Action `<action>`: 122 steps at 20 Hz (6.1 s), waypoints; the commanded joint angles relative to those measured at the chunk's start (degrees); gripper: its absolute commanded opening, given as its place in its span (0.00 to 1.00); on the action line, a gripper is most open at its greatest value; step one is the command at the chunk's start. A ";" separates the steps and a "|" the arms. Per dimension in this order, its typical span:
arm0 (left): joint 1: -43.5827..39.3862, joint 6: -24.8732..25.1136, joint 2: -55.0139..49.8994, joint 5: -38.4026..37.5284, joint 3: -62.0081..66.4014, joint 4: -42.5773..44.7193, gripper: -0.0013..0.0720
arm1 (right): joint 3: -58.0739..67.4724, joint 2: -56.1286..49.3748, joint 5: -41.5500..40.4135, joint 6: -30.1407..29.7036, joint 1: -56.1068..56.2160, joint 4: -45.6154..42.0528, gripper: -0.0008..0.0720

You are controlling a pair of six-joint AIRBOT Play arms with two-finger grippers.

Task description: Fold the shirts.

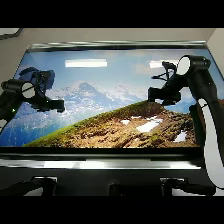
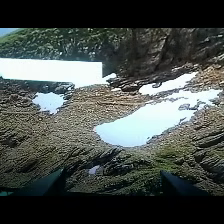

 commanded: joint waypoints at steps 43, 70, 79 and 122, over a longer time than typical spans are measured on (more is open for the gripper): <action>40.72 -11.63 -39.93 42.01 22.43 -52.72 1.00 | -0.02 -0.04 -17.35 1.75 0.04 2.45 0.95; 11.54 19.37 11.52 19.39 26.95 -34.29 0.05 | 1.16 20.96 -10.05 -0.22 0.09 -17.42 0.95; -19.19 11.10 12.98 1.90 5.57 -27.12 0.05 | 1.14 27.80 9.07 -0.20 0.09 -14.91 0.95; 3.78 26.69 11.58 21.05 -36.52 -45.29 0.05 | -47.36 1.42 -42.64 -14.47 24.09 48.92 0.07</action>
